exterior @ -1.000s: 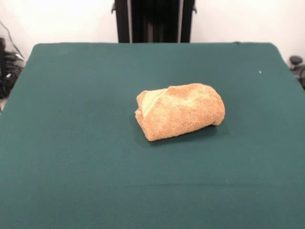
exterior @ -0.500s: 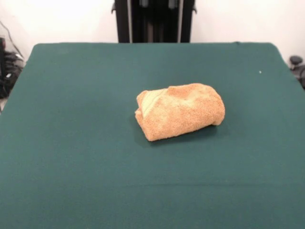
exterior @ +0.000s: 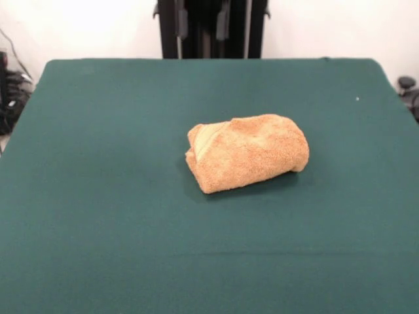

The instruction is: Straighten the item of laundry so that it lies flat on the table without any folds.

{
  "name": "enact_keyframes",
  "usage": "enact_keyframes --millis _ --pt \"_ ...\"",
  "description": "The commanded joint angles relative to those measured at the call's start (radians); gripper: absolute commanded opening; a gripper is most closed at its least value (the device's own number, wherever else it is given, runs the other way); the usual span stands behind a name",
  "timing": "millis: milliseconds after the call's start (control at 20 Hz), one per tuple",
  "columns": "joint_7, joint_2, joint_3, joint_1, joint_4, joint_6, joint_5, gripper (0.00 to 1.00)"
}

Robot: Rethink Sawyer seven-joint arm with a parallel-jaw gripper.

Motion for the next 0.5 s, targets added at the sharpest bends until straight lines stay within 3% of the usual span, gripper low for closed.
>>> enact_keyframes --millis 50,500 --pt "0.069 0.151 0.209 -0.084 -0.044 -0.139 -0.092 1.00" --pt "0.050 0.241 0.434 -0.300 -0.031 -0.163 -0.211 1.00"
